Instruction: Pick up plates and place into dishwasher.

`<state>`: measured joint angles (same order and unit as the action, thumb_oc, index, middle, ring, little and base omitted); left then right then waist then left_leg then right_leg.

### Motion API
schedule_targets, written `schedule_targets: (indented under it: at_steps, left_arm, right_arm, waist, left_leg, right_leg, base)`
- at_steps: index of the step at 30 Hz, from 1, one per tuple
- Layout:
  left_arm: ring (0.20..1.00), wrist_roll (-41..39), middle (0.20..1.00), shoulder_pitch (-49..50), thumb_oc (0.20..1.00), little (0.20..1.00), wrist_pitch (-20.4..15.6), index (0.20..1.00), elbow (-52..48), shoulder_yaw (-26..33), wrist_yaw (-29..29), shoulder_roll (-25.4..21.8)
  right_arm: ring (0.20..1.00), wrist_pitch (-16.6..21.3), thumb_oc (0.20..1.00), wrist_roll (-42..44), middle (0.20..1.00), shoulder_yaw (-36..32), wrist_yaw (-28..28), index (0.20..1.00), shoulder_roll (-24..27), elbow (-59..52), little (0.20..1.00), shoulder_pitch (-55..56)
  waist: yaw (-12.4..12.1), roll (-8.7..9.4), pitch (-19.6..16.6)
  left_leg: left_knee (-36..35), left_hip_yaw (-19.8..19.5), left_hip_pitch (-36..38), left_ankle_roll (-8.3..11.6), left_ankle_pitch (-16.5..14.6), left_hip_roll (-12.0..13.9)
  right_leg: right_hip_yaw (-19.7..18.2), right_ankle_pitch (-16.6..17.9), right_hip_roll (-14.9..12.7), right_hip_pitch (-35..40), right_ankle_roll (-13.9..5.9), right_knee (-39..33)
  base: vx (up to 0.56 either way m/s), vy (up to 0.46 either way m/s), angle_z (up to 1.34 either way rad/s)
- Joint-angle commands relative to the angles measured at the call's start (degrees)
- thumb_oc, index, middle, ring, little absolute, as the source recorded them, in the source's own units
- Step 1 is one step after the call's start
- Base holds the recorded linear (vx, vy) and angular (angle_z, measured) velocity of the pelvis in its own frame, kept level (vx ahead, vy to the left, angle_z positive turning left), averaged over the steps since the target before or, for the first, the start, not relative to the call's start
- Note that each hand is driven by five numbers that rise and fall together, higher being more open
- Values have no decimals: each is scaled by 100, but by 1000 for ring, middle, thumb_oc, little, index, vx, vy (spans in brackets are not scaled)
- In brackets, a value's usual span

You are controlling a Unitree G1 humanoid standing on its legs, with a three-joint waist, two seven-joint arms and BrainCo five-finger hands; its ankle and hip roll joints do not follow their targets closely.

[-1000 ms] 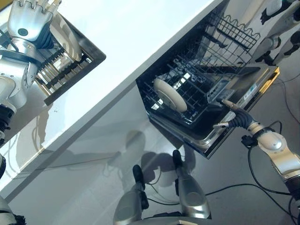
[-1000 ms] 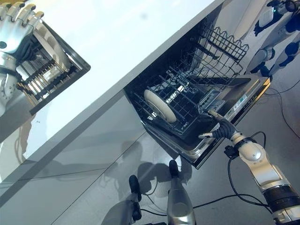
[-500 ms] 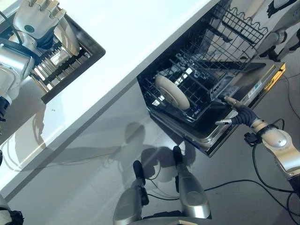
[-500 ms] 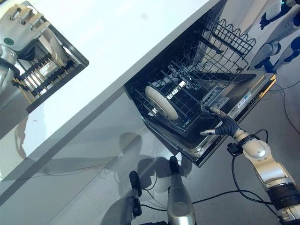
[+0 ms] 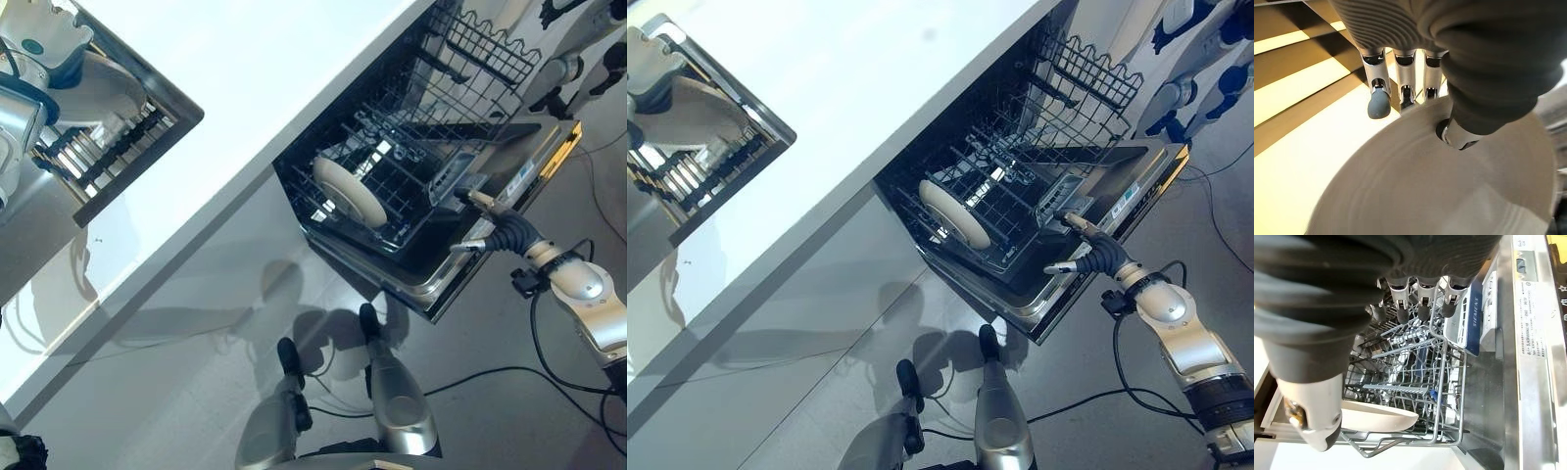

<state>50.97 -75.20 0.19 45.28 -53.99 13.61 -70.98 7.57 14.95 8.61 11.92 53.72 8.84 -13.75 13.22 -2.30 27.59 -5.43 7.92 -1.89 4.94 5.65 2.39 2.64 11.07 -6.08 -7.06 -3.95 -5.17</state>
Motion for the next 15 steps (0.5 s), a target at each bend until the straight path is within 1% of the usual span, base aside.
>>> schedule_targets:
  at_steps: [1, 3, 5, 8, 10, 11, 12, 14, 15]
  left_arm:
    - [200, 24, 200, -355, 200, 200, 29, 200, 512, -100, 223, -218]
    - [200, -36, 200, -266, 200, 200, 43, 200, 575, -38, 443, -225]
    - [200, -295, 200, -193, 200, 200, 107, 200, 588, 61, 820, -216]
    - [200, -881, 200, -117, 200, 200, 101, 200, 572, 266, 1272, -216]
    - [200, -1548, 200, -37, 200, 200, 22, 200, 533, 484, 1647, -214]
    - [200, -2059, 200, 47, 200, 200, -75, 200, 489, 650, 1822, -198]
    - [200, -2330, 200, 198, 200, 200, -205, 200, 421, 877, 1961, -162]
    - [200, -2620, 200, 498, 200, 200, -390, 200, 262, 1253, 2087, -105]
    - [200, -2842, 200, 761, 200, 200, -537, 200, 85, 1583, 2223, 11]
  right_arm:
    - [1000, 325, 1000, 328, 1000, -533, -102, 1000, 508, -330, 1000, -416]
    - [1000, 373, 1000, 343, 1000, -581, -42, 1000, 538, -340, 1000, -391]
    - [1000, 395, 1000, 329, 1000, -598, -2, 1000, 550, -342, 1000, -395]
    - [1000, 454, 1000, 322, 1000, -643, -19, 1000, 513, -347, 1000, -331]
    - [1000, 522, 1000, 273, 1000, -701, -59, 1000, 397, -388, 1000, -214]
    - [1000, 575, 1000, 207, 1000, -747, -84, 1000, 322, -435, 1000, -123]
    - [1000, 659, 1000, 138, 1000, -804, -82, 1000, 238, -496, 1000, -28]
    - [1000, 783, 1000, 147, 1000, -892, -36, 1000, 176, -627, 1000, 106]
    - [1000, 896, 1000, 126, 1000, -960, -38, 1000, 25, -767, 1000, 187]
  waist:
    - [-10, -87, -107]
    - [3, -102, -141]
    - [3, -103, -179]
    - [-15, -93, -251]
    - [-37, -70, -329]
    - [-52, -61, -376]
    - [-70, -52, -427]
    - [-90, -56, -497]
    - [-130, -35, -573]
  left_leg:
    - [65, 426, -322, -346, -512, -611]
    - [63, 431, -305, -340, -519, -616]
    - [66, 434, -285, -337, -529, -618]
    - [60, 416, -250, -339, -549, -623]
    - [51, 394, -204, -341, -566, -624]
    - [48, 388, -180, -340, -574, -619]
    - [45, 379, -150, -340, -585, -615]
    - [43, 360, -105, -343, -606, -606]
    - [43, 338, -50, -348, -627, -601]
  right_leg:
    - [158, -744, 237, -436, -353, 565]
    - [159, -749, 228, -418, -345, 551]
    - [167, -758, 216, -401, -337, 546]
    - [187, -773, 209, -355, -329, 527]
    - [206, -784, 201, -298, -334, 508]
    - [223, -790, 194, -263, -340, 497]
    - [239, -798, 192, -221, -345, 480]
    - [265, -809, 193, -162, -349, 458]
    - [285, -828, 194, -103, -346, 454]
  base:
    - [0, 0, 0]
    - [0, 0, 0]
    - [0, 0, 0]
    - [-6, -21, 2]
    - [-3, -74, 4]
    - [6, -93, 3]
    - [2, -97, 3]
    - [2, -94, 3]
    - [9, -107, 3]
